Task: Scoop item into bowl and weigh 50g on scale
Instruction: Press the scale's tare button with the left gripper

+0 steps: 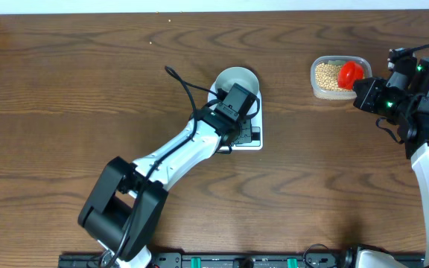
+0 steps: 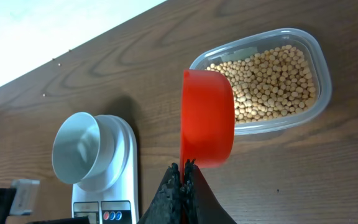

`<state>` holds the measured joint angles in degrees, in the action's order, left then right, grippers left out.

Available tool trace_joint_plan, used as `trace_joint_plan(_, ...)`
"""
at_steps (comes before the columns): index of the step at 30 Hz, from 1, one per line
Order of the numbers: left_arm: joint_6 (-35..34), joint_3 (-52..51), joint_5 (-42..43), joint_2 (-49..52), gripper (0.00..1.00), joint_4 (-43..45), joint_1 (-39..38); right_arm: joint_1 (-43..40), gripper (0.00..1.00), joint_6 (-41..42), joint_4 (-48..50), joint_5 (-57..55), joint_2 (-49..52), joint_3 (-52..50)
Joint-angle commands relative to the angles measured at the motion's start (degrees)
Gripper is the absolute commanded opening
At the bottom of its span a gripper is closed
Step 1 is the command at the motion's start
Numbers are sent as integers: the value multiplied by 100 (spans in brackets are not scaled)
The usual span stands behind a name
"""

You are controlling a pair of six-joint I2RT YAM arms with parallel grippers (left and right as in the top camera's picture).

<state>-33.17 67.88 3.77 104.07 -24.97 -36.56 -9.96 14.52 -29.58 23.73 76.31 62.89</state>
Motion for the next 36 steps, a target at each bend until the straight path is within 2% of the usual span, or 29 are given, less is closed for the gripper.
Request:
trace_joint_plan(1, 0, -17, -170, 203, 7, 31, -17, -22, 1, -90, -9, -26, -107, 118)
trace_joint_plan(12, 254, -17, -173, 247, 7, 81, -20, -22, 1, -90, -9, -26, -107, 118)
trace_joint_plan(36, 254, -17, -175, 345, 7, 201, -17, -22, 1, -153, -24, -26, -107, 118)
